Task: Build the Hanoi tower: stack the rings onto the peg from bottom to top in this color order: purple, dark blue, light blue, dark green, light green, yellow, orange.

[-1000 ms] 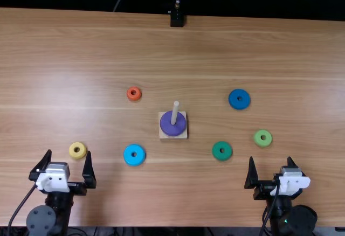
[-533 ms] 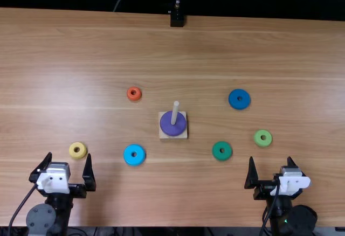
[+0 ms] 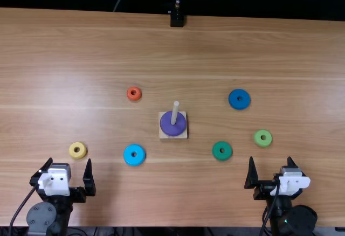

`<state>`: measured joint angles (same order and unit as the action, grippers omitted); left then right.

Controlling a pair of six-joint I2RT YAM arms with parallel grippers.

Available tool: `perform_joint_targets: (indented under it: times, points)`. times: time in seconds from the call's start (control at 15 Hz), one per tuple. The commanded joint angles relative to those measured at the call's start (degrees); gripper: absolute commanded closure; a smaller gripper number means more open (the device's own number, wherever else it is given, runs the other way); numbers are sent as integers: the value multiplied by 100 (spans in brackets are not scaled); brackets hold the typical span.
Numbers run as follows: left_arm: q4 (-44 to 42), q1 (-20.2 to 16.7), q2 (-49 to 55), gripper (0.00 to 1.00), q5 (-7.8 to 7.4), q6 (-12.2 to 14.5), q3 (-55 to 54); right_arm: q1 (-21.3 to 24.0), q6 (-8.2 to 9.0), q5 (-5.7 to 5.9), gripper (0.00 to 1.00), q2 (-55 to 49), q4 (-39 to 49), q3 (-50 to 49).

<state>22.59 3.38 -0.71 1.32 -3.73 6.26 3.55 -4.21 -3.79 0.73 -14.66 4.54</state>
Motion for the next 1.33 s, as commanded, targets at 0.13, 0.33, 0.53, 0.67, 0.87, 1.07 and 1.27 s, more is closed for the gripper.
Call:
perform_joint_targets:
  times: [0.13,0.33,0.53,0.67,0.87,1.07,1.27]
  points:
    - [431,-4,71,0,37,35,-626,75,-1,21,0,-73,-397,-357]
    - [431,-4,71,0,37,35,-626,75,-1,10,0,-73,-397,-357]
    - [431,-4,71,0,37,35,-626,75,-1,10,0,-73,-397,-357]
    - [431,-4,71,0,37,35,-626,75,-12,10,0,-73,-397,-357]
    - [431,-4,71,0,37,35,-626,49,-22,21,0,-73,-397,-357]
    - [431,-4,71,0,37,35,-626,49,-12,21,0,-73,-407,-348]
    - [420,-4,71,0,37,35,-626,67,-1,116,0,-73,-334,-269]
